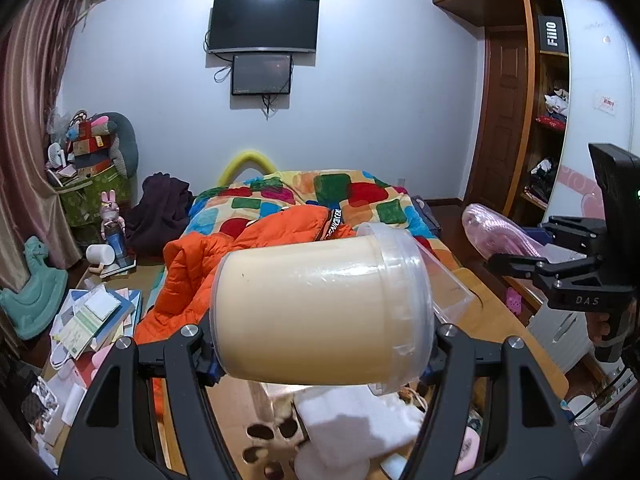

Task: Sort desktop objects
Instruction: 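Carry the bagged pink rope with the right tool while the left carries the cream jar, then lower the pink rope and cream jar into the clear box and open both tools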

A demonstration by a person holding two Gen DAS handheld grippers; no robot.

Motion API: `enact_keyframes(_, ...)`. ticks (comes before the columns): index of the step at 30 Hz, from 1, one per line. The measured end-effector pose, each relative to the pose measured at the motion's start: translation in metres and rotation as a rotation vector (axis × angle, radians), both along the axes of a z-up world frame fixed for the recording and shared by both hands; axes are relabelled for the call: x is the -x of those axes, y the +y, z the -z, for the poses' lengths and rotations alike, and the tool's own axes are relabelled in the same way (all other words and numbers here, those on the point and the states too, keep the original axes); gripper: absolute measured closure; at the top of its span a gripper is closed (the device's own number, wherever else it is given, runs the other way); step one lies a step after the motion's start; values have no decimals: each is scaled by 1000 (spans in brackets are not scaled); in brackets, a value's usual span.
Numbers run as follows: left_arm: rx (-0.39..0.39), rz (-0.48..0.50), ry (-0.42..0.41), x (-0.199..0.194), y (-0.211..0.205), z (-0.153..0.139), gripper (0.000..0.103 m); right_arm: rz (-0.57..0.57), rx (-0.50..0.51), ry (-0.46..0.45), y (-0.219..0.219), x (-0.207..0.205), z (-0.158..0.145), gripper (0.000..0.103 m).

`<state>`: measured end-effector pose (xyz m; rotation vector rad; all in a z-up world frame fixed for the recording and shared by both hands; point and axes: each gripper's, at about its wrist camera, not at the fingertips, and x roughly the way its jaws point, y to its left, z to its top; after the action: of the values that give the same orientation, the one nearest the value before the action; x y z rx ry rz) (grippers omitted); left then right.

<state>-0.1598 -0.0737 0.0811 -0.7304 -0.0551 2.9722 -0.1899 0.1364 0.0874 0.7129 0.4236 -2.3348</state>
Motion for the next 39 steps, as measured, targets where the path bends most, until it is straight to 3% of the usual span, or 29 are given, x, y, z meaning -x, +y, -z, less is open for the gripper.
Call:
enact_keyframes(8, 42, -2, -46, 40, -4, 6, 35, -23, -31, -19, -28, 36, 2, 58)
enact_keyframes(20, 55, 93, -220, 101, 4, 38, 35, -49, -108, -107, -60, 92, 39, 58)
enact_keyframes(25, 106, 133, -271, 115, 15, 57, 35, -83, -181, -156, -77, 110, 58, 58)
enact_keyframes(34, 159, 178, -375, 134, 20, 84, 37, -143, -337, -165, -98, 123, 81, 58)
enact_keyframes(39, 133, 189, -392, 137, 19, 88, 37, -162, -381, -179, -105, 125, 92, 58)
